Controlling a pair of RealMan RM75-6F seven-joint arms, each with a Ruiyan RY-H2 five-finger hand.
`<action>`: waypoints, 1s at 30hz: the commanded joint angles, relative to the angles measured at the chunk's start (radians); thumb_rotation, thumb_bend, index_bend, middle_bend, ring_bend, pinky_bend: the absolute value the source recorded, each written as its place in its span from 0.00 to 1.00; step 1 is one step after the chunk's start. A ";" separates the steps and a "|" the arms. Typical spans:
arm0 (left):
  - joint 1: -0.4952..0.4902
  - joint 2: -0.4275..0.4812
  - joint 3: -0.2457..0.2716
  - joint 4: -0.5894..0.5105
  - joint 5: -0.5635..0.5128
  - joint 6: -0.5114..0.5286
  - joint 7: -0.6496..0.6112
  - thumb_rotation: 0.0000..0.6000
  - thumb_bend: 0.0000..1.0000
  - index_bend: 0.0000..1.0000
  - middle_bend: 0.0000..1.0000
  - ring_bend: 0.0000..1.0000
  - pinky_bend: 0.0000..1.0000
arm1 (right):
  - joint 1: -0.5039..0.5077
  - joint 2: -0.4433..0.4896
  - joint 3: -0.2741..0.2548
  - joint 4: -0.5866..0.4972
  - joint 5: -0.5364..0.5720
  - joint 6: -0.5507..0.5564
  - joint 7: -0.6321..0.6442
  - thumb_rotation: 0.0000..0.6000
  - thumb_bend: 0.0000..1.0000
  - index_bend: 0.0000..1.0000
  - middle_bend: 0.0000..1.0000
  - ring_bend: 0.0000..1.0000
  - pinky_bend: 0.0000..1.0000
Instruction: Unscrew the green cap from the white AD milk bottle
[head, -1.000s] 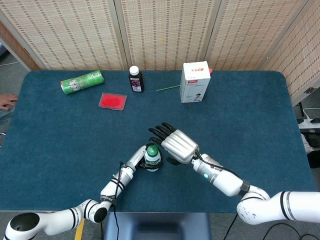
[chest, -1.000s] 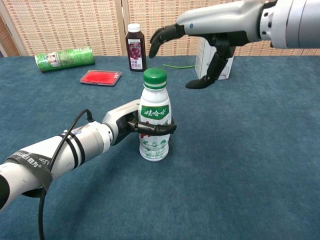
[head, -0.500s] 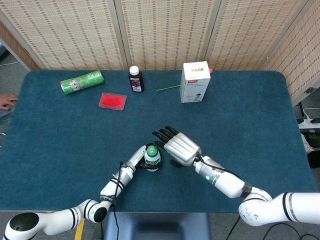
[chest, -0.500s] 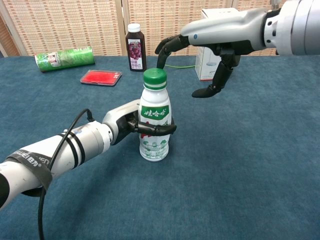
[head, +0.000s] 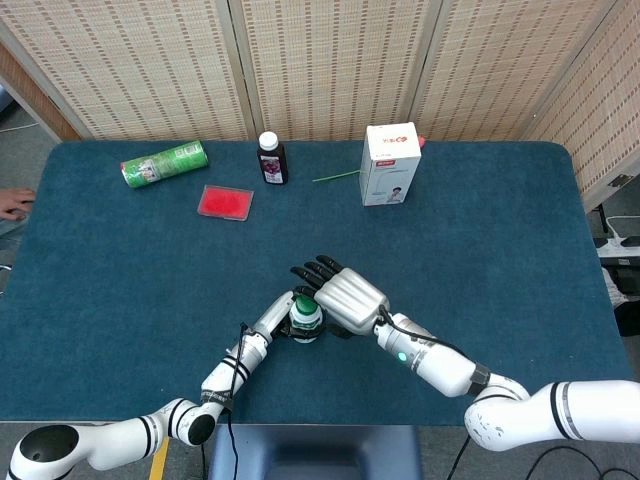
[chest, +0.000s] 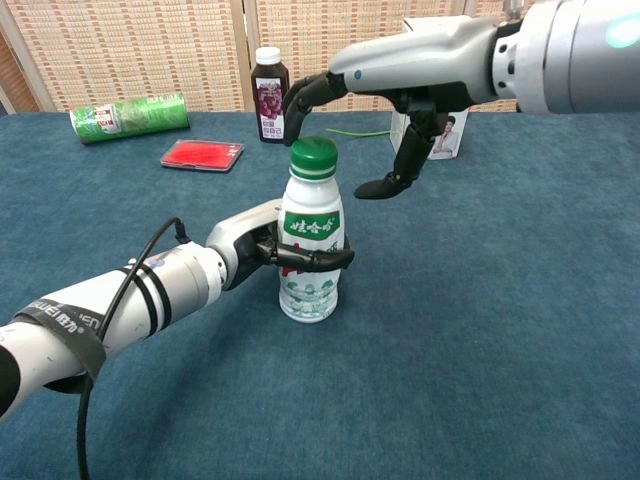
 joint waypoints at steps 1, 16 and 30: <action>0.002 0.004 0.000 -0.003 0.001 0.002 -0.004 1.00 0.81 0.62 0.77 0.31 0.06 | 0.009 -0.026 0.004 0.012 0.008 0.018 -0.018 1.00 0.24 0.26 0.00 0.00 0.00; 0.007 0.012 0.004 -0.012 0.002 0.001 -0.001 1.00 0.81 0.62 0.77 0.31 0.06 | 0.008 -0.052 0.018 0.028 0.040 0.075 -0.029 1.00 0.24 0.29 0.00 0.00 0.00; 0.005 0.009 0.001 -0.015 -0.002 0.001 0.007 1.00 0.81 0.62 0.77 0.31 0.06 | 0.006 -0.096 0.030 0.048 0.029 0.113 -0.037 1.00 0.24 0.45 0.00 0.00 0.00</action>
